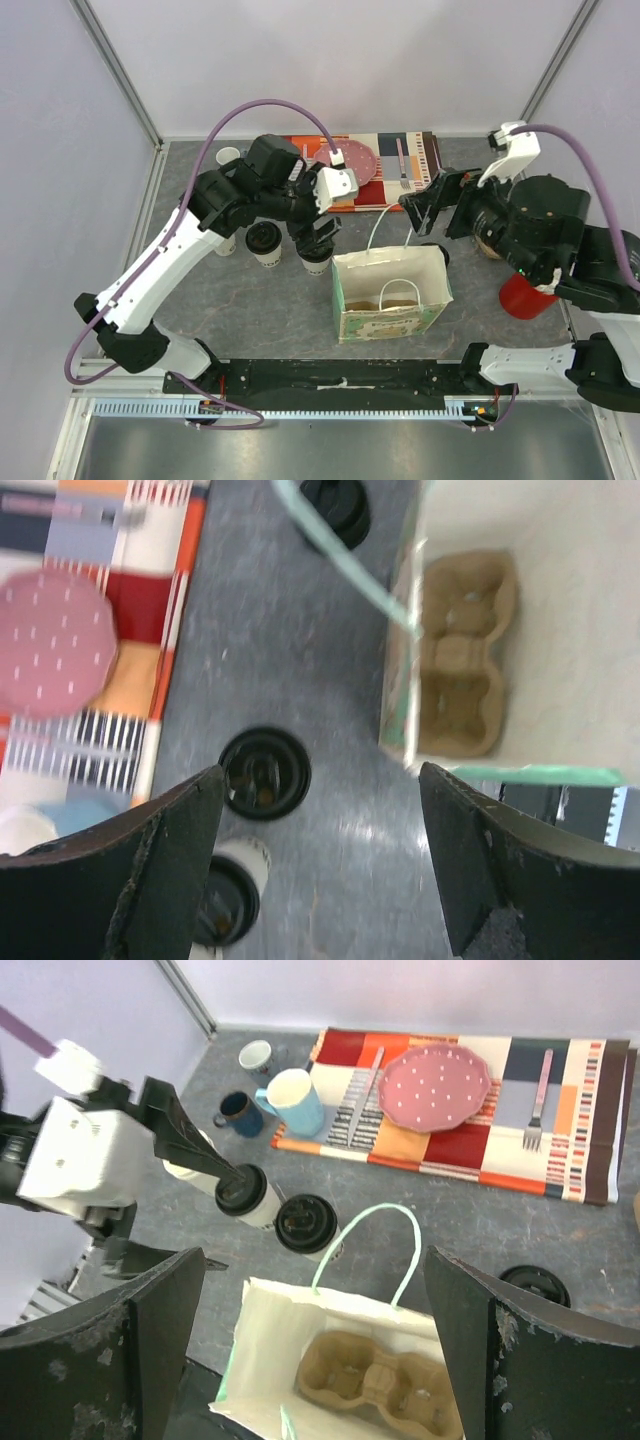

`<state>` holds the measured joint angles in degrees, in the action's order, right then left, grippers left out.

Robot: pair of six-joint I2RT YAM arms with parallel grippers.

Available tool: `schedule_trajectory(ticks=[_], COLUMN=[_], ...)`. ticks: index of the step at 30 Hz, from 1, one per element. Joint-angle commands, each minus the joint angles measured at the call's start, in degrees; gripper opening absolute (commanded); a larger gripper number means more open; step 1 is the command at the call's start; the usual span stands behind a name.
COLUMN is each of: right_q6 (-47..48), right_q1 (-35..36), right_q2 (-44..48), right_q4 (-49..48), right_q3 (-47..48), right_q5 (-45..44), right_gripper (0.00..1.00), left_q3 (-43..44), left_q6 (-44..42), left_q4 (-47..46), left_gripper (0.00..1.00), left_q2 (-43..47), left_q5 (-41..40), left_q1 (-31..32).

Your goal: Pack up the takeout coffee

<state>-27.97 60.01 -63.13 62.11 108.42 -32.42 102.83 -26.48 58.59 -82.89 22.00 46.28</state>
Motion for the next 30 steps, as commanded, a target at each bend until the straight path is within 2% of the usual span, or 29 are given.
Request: schedule_trajectory(ticks=[1, 5, 7, 12, 17, 21, 22, 25, 29, 30], right_q6=[1.3, 7.7, 9.7, 10.1, 16.1, 6.4, -0.1, -7.4, -6.0, -4.0], right_q1=[0.2, 0.2, 0.2, 0.3, 3.1, 10.6, 12.1, 17.4, 23.6, 24.5], right_q2=[-0.8, 0.0, 1.1, 7.2, 14.4, 17.8, 19.6, 20.9, 14.3, 12.2], right_q4=[-1.1, 4.0, 6.2, 8.4, 11.1, 14.0, 14.1, 14.1, 14.0, 14.0], right_q3=[6.0, 7.2, 6.6, -0.5, -6.2, -9.9, -10.9, -11.1, -1.0, 5.2], right_q5=[-2.6, -7.0, -9.7, -7.6, -9.5, -18.3, -19.9, -25.9, -30.7, -31.6], right_gripper=[0.98, 0.98, 0.98, 0.98, 0.98, 0.98, 0.98, 0.98, 0.98, 0.98], left_q3=[4.5, 6.1, 9.7, 21.0, 20.8, 20.3, 20.2, 18.7, 17.8, 18.0], left_q6=[1.9, -0.3, -0.4, -0.5, 0.8, 1.5, 2.0, 2.0, 0.9, -1.7], left_q4=[9.5, 13.9, 16.9, 29.5, 29.6, 29.6, 29.6, 29.4, 28.8, 28.4], left_gripper=[0.84, 0.82, 0.82, 0.75, 0.75, 0.77, 0.77, 0.76, 0.73, 0.72], left_q2=[-1.0, -1.1, -3.3, -8.3, -7.6, -8.0, -8.4, -9.4, -11.4, -12.1], left_q5=[-10.2, -14.5, -17.3, -14.8, -20.8, -21.8, -21.5, -17.4, -8.7, -5.9], left_q1=[-3.8, -3.5, -3.5, -2.9, 0.4, 2.4, 2.3, 1.6, -5.0, -9.6])
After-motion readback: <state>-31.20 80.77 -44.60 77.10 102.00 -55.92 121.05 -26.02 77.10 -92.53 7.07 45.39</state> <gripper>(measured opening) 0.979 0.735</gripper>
